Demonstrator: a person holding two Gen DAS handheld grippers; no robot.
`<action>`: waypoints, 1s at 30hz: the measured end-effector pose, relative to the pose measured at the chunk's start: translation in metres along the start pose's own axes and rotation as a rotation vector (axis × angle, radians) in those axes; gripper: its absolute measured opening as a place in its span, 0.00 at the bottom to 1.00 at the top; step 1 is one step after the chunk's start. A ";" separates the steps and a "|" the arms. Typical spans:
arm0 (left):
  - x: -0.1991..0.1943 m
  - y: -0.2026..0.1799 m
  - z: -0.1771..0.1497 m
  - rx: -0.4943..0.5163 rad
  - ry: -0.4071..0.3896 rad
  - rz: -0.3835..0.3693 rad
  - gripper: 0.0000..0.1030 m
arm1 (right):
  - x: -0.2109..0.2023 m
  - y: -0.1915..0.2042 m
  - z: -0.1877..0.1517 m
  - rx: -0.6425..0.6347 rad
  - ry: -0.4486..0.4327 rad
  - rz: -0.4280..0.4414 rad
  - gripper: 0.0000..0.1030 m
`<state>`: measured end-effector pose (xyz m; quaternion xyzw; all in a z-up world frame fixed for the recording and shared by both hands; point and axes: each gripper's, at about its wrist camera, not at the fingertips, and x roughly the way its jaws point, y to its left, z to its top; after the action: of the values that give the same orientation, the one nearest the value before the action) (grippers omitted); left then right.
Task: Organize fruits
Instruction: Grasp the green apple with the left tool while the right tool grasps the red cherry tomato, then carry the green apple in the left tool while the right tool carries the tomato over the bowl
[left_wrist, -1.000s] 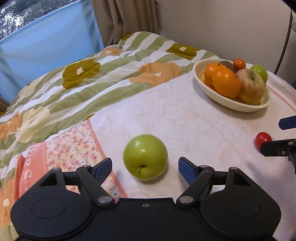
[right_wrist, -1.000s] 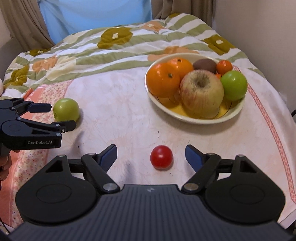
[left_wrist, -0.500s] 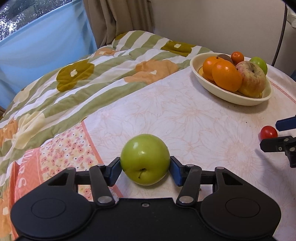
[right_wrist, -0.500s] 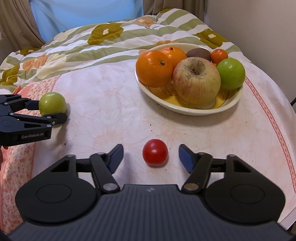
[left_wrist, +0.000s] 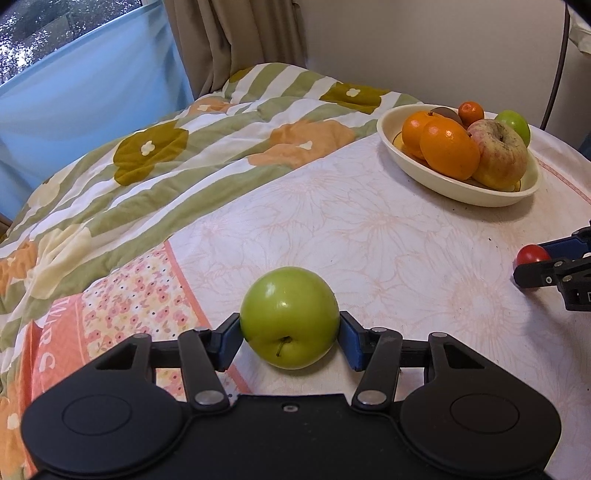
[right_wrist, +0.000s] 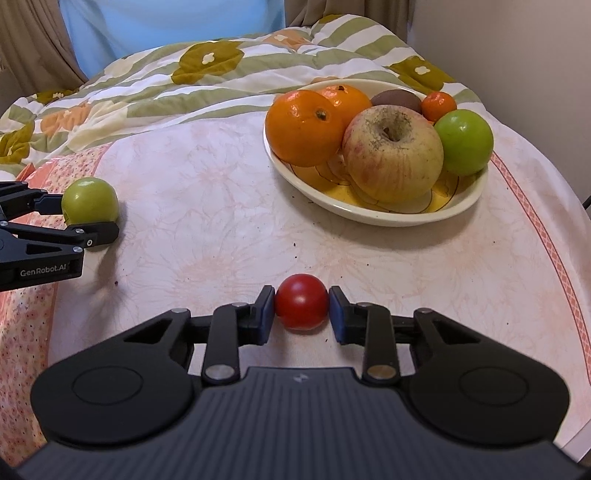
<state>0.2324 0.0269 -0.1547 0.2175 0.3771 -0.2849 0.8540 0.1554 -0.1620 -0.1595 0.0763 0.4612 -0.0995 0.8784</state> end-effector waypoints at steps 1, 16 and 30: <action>-0.001 0.000 -0.001 -0.003 -0.001 0.001 0.57 | -0.001 0.000 0.000 0.000 -0.002 0.000 0.45; -0.027 -0.011 0.008 -0.026 -0.061 0.004 0.57 | -0.024 -0.013 0.005 -0.006 -0.046 0.019 0.44; -0.065 -0.064 0.069 -0.045 -0.135 0.004 0.57 | -0.078 -0.068 0.044 -0.030 -0.148 0.053 0.44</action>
<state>0.1912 -0.0401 -0.0719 0.1795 0.3246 -0.2885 0.8827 0.1299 -0.2293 -0.0731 0.0675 0.3942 -0.0748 0.9135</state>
